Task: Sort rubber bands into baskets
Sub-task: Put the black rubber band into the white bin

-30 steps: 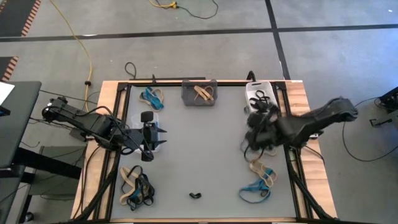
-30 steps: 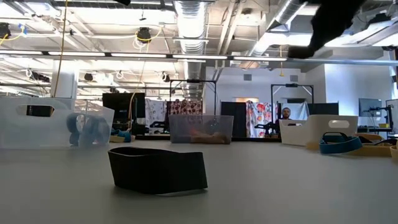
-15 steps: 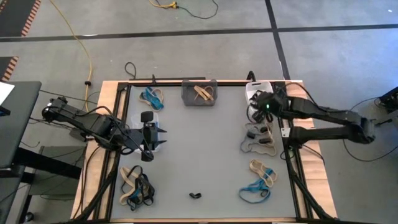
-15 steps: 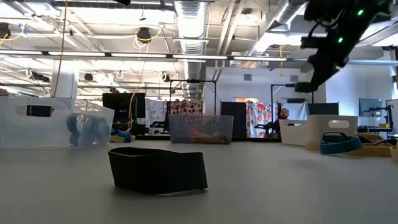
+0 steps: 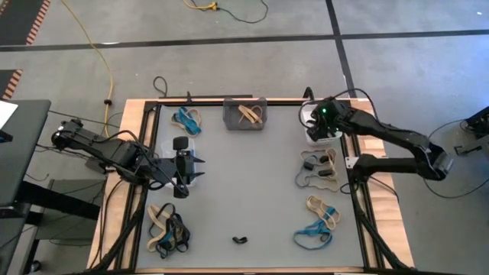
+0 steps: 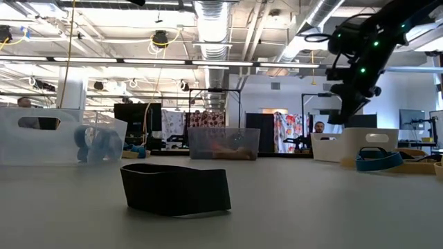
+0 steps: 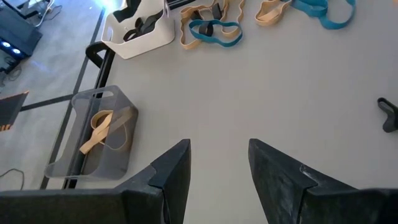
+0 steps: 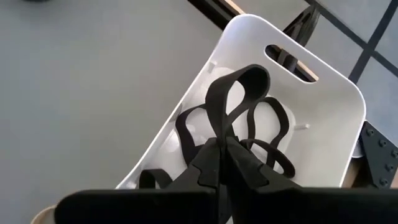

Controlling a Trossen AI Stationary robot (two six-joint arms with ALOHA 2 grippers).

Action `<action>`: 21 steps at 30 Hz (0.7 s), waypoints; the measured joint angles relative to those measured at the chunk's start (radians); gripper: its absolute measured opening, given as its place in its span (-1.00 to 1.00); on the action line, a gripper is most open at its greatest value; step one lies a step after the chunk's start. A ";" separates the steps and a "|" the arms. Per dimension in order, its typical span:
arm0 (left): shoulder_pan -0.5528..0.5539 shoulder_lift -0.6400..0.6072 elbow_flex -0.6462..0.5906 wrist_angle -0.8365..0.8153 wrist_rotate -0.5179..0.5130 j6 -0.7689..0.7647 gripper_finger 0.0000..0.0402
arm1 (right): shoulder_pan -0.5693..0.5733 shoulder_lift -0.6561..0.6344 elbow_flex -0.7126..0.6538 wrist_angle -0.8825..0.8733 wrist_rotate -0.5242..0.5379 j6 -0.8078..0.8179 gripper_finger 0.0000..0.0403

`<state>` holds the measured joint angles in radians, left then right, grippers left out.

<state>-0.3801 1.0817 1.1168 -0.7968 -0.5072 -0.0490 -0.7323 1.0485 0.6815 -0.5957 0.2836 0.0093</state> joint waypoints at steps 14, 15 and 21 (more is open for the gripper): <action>0.000 0.000 0.000 0.000 0.000 0.000 -0.24 | -0.113 0.073 0.000 0.002 -0.047 0.013 -0.59; 0.000 0.000 0.000 0.000 0.000 0.000 -0.24 | -0.116 0.072 0.000 0.002 -0.047 0.012 -0.54; 0.000 0.000 0.000 0.000 0.000 0.000 -0.24 | -0.115 0.053 0.000 0.002 -0.047 0.005 -0.13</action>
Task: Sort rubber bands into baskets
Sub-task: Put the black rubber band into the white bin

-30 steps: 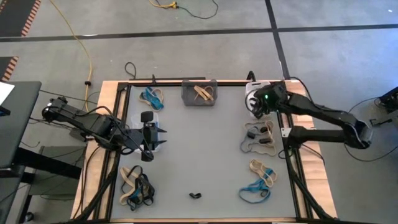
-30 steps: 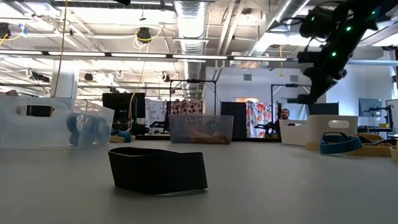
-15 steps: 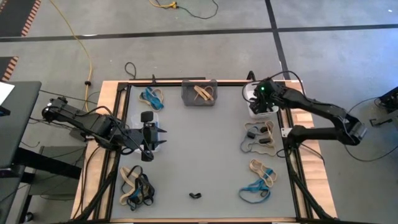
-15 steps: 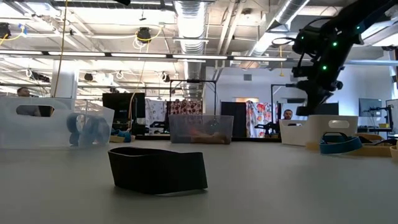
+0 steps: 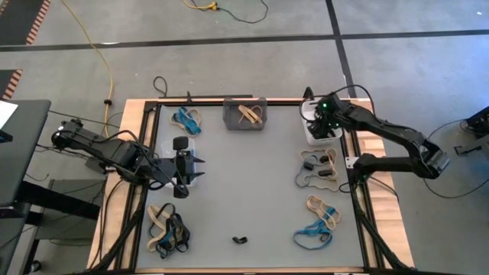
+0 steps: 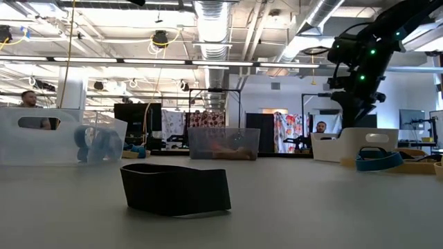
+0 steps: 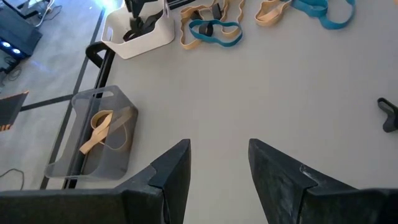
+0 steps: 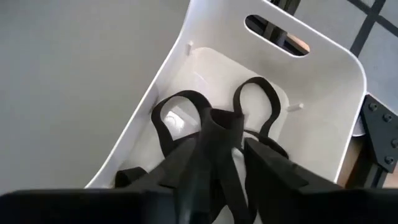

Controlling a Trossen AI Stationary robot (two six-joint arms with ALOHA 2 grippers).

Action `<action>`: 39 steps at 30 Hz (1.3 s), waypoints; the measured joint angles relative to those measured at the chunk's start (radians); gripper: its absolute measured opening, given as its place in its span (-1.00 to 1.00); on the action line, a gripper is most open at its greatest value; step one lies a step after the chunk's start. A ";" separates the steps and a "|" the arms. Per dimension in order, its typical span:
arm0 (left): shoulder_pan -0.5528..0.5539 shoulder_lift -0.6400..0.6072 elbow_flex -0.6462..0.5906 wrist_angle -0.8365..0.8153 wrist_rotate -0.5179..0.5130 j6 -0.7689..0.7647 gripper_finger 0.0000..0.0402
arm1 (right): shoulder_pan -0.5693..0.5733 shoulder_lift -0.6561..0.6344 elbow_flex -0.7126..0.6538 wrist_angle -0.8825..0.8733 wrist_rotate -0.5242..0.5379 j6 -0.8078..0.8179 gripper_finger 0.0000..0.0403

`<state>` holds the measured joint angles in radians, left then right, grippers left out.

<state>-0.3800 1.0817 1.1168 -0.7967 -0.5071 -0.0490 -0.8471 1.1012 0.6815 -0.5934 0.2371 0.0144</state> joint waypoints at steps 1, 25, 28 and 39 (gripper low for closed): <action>0.000 0.000 0.000 0.000 0.000 0.000 -0.24 | 0.000 -0.005 0.000 0.001 0.000 -0.003 -0.06; 0.000 0.000 0.000 0.000 0.000 0.000 -0.24 | 0.829 -0.084 0.001 0.171 -0.195 0.070 0.13; 0.000 0.000 0.000 0.000 0.000 0.000 -0.24 | 0.974 -0.050 0.001 0.274 -0.140 0.076 0.13; 0.000 0.000 0.000 0.000 0.000 0.000 -0.24 | 1.254 0.221 0.001 0.626 -0.099 0.067 0.13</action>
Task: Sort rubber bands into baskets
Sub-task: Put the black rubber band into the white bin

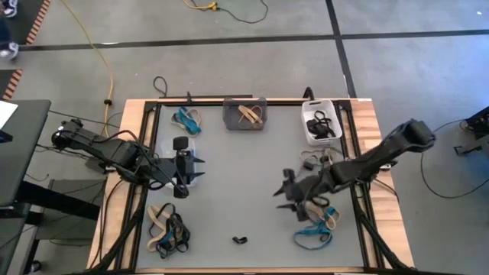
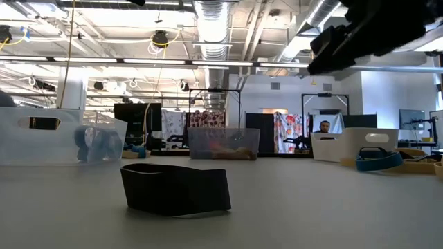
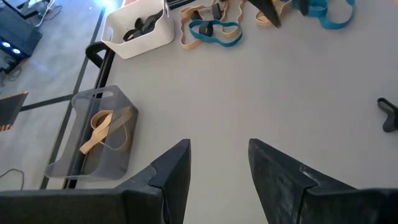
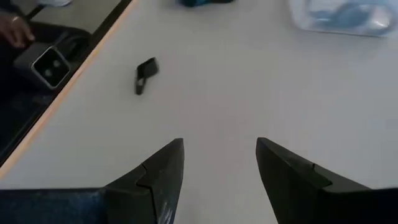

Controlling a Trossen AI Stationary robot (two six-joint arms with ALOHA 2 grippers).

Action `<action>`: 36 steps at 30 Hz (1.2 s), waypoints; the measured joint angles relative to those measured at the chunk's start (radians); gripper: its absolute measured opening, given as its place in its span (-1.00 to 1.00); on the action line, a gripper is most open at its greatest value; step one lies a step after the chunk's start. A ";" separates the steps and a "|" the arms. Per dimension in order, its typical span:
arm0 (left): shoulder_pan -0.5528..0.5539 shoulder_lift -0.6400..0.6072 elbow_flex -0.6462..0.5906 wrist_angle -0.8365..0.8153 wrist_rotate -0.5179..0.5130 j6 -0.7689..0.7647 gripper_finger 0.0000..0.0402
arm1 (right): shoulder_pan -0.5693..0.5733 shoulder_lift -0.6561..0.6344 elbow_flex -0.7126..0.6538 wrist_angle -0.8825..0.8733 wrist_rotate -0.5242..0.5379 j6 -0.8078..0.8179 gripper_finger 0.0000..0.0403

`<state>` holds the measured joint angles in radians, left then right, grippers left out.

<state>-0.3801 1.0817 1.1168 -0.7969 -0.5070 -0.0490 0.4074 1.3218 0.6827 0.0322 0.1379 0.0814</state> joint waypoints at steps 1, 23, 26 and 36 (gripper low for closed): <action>0.000 0.000 0.000 0.000 0.000 0.000 -0.24 | 0.010 0.031 0.000 0.026 0.000 0.000 0.13; 0.000 0.000 0.000 0.000 0.000 0.000 -0.24 | 0.154 0.594 0.254 0.372 -0.061 -0.040 0.13; 0.000 0.000 0.000 0.000 0.000 0.000 -0.24 | 0.145 0.636 0.308 0.366 -0.061 -0.046 0.13; 0.000 0.000 0.000 0.000 0.000 0.000 -0.24 | 0.099 0.745 0.414 0.328 -0.078 0.051 0.13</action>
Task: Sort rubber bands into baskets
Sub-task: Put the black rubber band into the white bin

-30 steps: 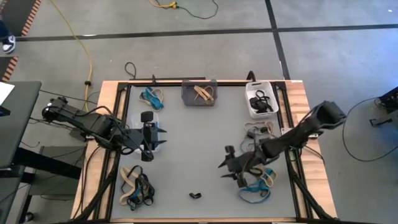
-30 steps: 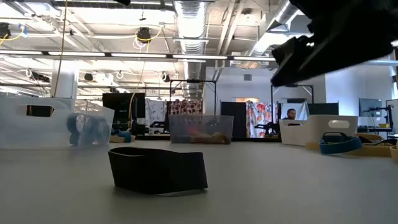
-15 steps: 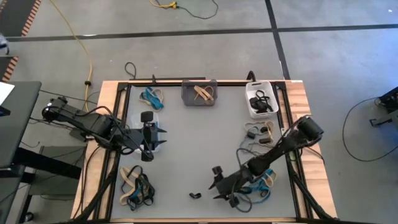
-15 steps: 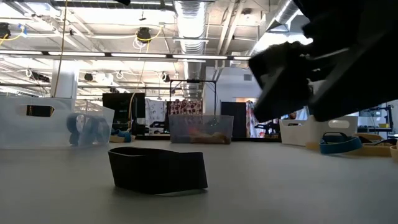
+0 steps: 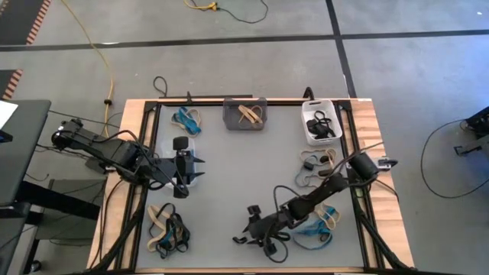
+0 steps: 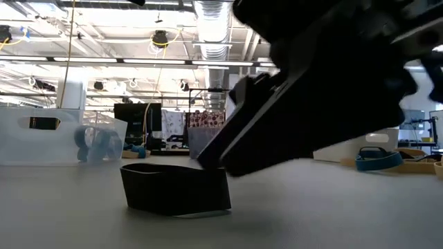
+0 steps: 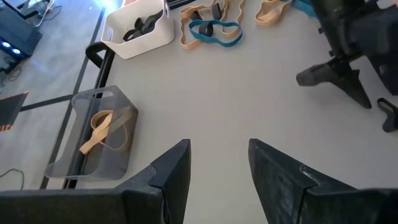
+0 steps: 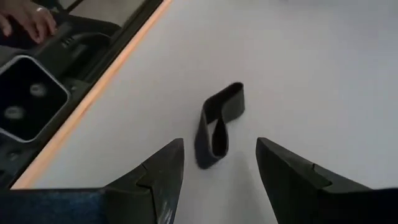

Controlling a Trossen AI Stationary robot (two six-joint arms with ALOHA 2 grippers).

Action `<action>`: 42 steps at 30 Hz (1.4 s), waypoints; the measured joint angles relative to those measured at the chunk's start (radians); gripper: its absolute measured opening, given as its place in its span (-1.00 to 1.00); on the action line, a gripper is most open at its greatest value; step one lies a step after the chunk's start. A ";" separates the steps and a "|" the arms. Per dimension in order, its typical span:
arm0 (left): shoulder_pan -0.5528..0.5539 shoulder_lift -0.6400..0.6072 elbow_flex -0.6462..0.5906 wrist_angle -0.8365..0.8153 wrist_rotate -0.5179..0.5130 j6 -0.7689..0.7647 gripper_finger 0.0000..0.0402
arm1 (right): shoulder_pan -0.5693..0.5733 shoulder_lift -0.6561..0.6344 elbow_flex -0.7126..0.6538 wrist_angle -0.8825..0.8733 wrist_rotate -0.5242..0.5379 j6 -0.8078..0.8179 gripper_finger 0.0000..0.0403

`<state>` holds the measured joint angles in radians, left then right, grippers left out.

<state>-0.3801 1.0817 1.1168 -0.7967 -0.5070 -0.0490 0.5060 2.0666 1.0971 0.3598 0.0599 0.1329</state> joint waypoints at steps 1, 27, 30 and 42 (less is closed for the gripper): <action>0.000 0.000 0.000 0.000 0.000 0.000 -0.24 | 0.000 0.009 0.005 -0.001 -0.009 0.005 0.13; 0.000 0.000 0.000 0.000 0.003 0.000 -0.24 | -0.010 0.048 0.046 -0.012 0.021 -0.027 -0.87; 0.000 0.000 0.000 0.000 0.003 0.000 -0.24 | -0.009 0.017 0.046 -0.049 0.049 -0.051 -0.87; 0.000 0.000 0.000 0.000 0.003 0.000 -0.24 | -0.010 -0.184 0.046 -0.279 0.244 -0.166 -0.87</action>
<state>-0.3801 1.0817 1.1168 -0.7967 -0.5037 -0.0490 0.4964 1.8823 1.1431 0.0804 0.3036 -0.0330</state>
